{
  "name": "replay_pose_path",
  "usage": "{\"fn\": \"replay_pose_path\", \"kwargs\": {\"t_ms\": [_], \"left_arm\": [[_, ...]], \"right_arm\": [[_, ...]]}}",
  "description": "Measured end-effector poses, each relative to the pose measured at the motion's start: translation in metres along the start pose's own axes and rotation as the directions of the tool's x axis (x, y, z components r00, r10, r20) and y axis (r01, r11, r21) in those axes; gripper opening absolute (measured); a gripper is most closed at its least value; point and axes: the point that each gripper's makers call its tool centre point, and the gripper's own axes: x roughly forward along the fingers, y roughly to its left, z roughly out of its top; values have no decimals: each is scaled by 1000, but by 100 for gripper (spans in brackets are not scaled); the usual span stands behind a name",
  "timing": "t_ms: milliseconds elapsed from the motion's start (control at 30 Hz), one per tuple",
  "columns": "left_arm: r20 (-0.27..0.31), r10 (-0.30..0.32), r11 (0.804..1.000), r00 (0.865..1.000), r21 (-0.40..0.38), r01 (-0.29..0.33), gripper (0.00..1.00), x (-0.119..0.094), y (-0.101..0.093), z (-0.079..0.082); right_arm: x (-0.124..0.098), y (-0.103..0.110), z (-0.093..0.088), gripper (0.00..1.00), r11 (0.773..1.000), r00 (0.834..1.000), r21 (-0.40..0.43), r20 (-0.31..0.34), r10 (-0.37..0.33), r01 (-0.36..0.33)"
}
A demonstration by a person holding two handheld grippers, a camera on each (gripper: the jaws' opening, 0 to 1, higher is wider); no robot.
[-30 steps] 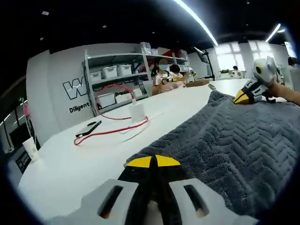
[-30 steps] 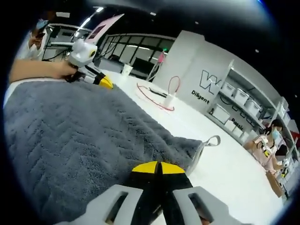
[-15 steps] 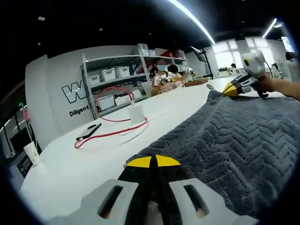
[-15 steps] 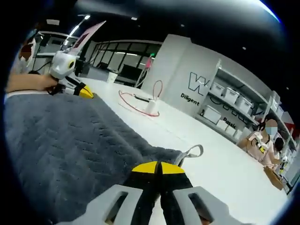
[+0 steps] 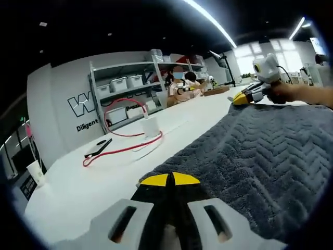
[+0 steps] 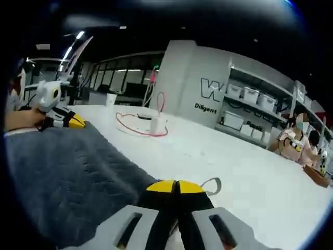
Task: Open the folded towel by lifting each exposed corner and separating the folded layers until the towel lies flat within the target outline without major curled edges
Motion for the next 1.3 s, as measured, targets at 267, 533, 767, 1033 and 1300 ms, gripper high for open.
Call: {"fn": "replay_pose_path", "kwargs": {"t_ms": [267, 533, 767, 1033, 1300], "left_arm": [[1, 1, 999, 1000, 33, -1, 1, 1, -1, 2], [5, -1, 999, 1000, 47, 1, 1, 0, -3, 3], [4, -2, 998, 1000, 67, 2, 1, -2, -6, 3], [11, 26, 979, 1000, 204, -28, 0, -6, -9, 5], [-2, 37, 992, 999, 123, -36, 0, -10, -12, 2]], "right_arm": [[2, 3, -11, 0, 999, 999, -50, -47, -11, 9], [3, -2, -12, 0, 996, 999, -88, -48, -25, 21], [6, -11, -14, 0, 994, 998, -105, -46, -46, 41], [11, -18, -16, 0, 995, 997, -91, -50, -52, 47], [15, -30, -17, 0, 992, 996, -102, -48, -74, 69]]}}
